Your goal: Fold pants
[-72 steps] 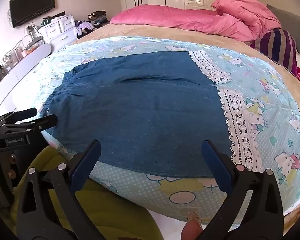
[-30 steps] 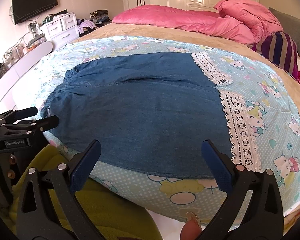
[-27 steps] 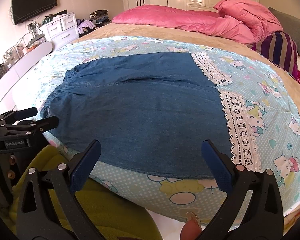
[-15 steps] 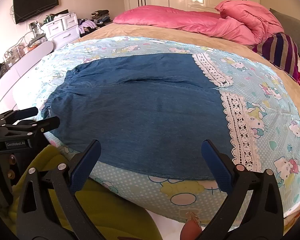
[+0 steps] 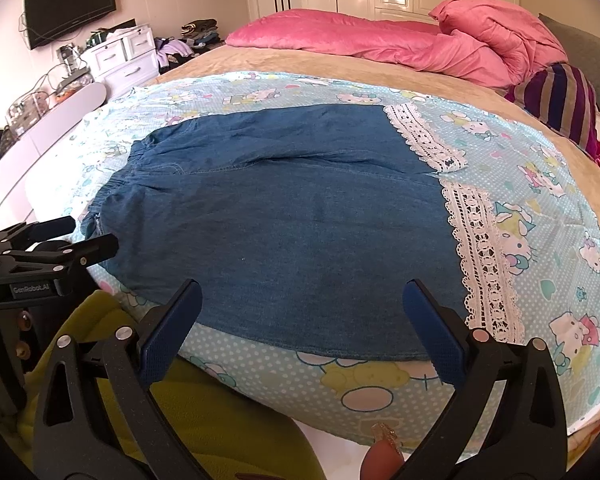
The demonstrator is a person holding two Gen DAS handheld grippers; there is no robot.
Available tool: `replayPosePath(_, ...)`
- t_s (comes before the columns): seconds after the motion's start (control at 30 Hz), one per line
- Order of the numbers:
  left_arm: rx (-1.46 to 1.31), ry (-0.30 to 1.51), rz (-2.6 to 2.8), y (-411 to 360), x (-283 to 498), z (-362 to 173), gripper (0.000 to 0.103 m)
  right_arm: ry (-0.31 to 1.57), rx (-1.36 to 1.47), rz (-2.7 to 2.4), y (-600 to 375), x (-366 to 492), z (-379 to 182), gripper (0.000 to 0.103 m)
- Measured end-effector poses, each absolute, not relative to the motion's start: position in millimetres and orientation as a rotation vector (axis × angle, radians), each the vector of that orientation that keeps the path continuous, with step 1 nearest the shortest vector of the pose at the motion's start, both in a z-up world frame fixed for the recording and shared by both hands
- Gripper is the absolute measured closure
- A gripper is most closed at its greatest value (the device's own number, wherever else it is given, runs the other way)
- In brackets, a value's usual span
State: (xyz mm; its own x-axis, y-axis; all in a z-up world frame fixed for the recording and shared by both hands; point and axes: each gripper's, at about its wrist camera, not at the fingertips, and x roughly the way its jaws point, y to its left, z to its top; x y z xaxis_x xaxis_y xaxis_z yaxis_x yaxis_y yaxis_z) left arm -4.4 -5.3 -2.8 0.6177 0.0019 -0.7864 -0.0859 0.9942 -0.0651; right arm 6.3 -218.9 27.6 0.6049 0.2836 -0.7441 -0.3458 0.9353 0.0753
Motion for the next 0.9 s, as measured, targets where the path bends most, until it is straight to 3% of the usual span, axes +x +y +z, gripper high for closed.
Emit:
replayPosePath(0.4,-0.141,0.919,0.070,12.8,6.0,-6.9,0.004,0.826,-0.071,0.351,-220.0,19.6,31.1,0.008)
replayPosePath(0.9,-0.207,0.904,0.175,84.3,52.2,-1.4,0.004,0.822,-0.039,0.334,-232.1,125.2,47.8,0.008)
